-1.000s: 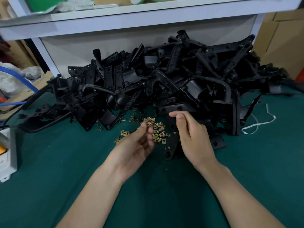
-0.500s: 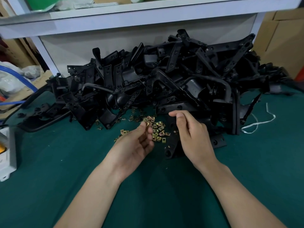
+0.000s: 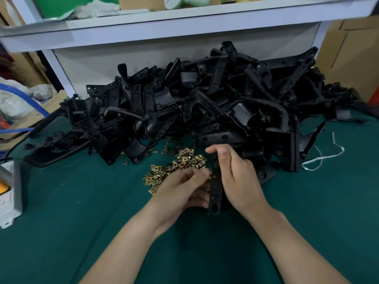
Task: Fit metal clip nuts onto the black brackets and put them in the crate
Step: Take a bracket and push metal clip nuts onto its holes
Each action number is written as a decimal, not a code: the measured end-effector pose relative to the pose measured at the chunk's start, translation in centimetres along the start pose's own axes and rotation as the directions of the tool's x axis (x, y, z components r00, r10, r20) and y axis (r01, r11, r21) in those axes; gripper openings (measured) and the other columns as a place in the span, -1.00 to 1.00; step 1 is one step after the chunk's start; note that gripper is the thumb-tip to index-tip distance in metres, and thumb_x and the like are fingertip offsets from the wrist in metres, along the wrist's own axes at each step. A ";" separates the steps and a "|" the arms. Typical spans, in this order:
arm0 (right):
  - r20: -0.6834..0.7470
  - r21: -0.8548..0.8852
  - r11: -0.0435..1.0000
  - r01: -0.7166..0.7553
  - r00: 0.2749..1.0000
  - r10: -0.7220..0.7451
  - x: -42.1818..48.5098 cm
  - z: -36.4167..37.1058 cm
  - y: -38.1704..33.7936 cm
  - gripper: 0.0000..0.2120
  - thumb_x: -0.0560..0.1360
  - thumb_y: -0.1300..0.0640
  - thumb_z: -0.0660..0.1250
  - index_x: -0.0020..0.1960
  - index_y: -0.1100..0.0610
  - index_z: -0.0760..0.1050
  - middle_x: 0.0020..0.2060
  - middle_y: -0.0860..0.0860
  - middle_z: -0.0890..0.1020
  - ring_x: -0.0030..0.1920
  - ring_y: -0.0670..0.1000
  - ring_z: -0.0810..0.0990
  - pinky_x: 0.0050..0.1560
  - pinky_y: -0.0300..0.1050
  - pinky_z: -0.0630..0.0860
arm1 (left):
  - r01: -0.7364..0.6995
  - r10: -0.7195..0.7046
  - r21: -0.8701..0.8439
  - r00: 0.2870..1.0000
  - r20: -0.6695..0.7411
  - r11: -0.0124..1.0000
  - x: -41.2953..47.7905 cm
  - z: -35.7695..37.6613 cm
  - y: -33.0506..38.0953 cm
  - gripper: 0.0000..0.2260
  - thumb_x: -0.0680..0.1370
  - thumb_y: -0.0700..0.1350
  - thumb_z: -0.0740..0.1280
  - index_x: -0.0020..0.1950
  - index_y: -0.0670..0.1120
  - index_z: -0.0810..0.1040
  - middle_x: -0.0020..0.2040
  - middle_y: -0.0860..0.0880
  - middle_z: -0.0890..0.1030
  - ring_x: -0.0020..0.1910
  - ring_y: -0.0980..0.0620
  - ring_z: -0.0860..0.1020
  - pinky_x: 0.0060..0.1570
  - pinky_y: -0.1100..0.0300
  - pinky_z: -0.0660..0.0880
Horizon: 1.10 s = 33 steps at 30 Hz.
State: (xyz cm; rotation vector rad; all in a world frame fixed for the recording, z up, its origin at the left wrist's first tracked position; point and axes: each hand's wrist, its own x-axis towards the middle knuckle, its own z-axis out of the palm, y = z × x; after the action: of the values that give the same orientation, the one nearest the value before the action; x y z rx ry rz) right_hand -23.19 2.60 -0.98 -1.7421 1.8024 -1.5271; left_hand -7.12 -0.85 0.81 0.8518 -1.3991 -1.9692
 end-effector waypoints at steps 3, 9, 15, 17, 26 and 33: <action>0.003 -0.006 1.000 0.008 1.000 -0.008 0.0 0.0 0.0 -0.65 0.71 -0.14 -0.05 0.18 -0.14 0.50 -0.43 0.03 0.47 -0.51 -0.04 0.40 -0.44 -0.15 0.34 | 0.007 -0.007 -0.002 1.000 0.010 1.000 0.0 0.1 0.0 -0.80 0.58 -0.01 0.38 -0.04 -0.14 0.64 -0.18 -0.13 0.67 -0.31 0.04 0.63 -0.30 0.24 0.57; 0.005 -0.004 1.000 -0.020 1.000 0.020 0.1 -0.2 -0.1 -0.62 0.70 -0.19 -0.07 0.17 -0.16 0.50 -0.45 0.08 0.54 -0.46 0.00 0.48 -0.32 -0.04 0.42 | 0.022 -0.021 -0.052 1.000 0.014 0.998 0.0 0.0 0.4 -0.82 0.54 0.01 0.39 -0.09 -0.08 0.70 -0.16 -0.17 0.68 -0.28 -0.02 0.63 -0.27 0.19 0.59; 0.049 -0.045 0.998 -0.032 0.998 0.034 0.0 -0.3 -0.3 -0.58 0.67 -0.18 -0.08 0.18 -0.11 0.53 -0.46 -0.18 0.47 -0.46 -0.06 0.44 -0.39 -0.26 0.32 | -0.010 0.010 0.021 1.000 0.004 1.000 -0.1 0.2 0.2 -0.72 0.51 0.04 0.41 0.00 -0.19 0.63 -0.15 -0.19 0.66 -0.29 -0.01 0.62 -0.26 0.21 0.58; 0.055 -0.056 0.998 -0.031 0.998 0.034 0.0 -0.3 -0.4 -0.56 0.66 -0.19 -0.09 0.19 -0.10 0.53 -0.46 -0.19 0.47 -0.46 -0.05 0.45 -0.39 -0.27 0.31 | -0.017 0.017 0.038 1.000 0.005 0.999 -0.1 0.2 0.2 -0.68 0.52 0.04 0.41 0.04 -0.22 0.61 -0.15 -0.19 0.67 -0.28 -0.01 0.63 -0.25 0.21 0.58; 0.011 -0.024 0.999 -0.021 1.000 0.021 0.1 -0.3 -0.5 -0.58 0.67 -0.16 -0.06 0.17 -0.08 0.54 -0.43 0.01 0.50 -0.48 -0.03 0.44 -0.40 -0.19 0.37 | -0.003 0.003 0.002 1.000 -0.015 1.000 0.0 -0.1 0.3 -0.82 0.62 -0.07 0.34 -0.01 -0.19 0.57 -0.14 -0.22 0.68 -0.28 -0.05 0.64 -0.27 0.19 0.59; 0.020 -0.061 0.998 -0.003 1.000 0.004 0.1 -0.4 -0.5 -0.55 0.67 -0.16 -0.08 0.18 -0.05 0.55 -0.48 -0.02 0.50 -0.43 -0.02 0.50 -0.36 -0.20 0.39 | -0.007 0.007 0.002 1.000 0.007 1.000 0.0 -0.1 0.1 -0.74 0.52 0.01 0.42 -0.03 -0.19 0.63 -0.14 -0.20 0.66 -0.27 -0.02 0.63 -0.26 0.21 0.58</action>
State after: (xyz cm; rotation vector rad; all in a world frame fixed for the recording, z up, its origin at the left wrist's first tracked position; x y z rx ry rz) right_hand -23.23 2.83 -0.37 -1.7735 1.8597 -1.4632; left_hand -7.02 -0.91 0.93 0.8405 -1.4065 -1.9671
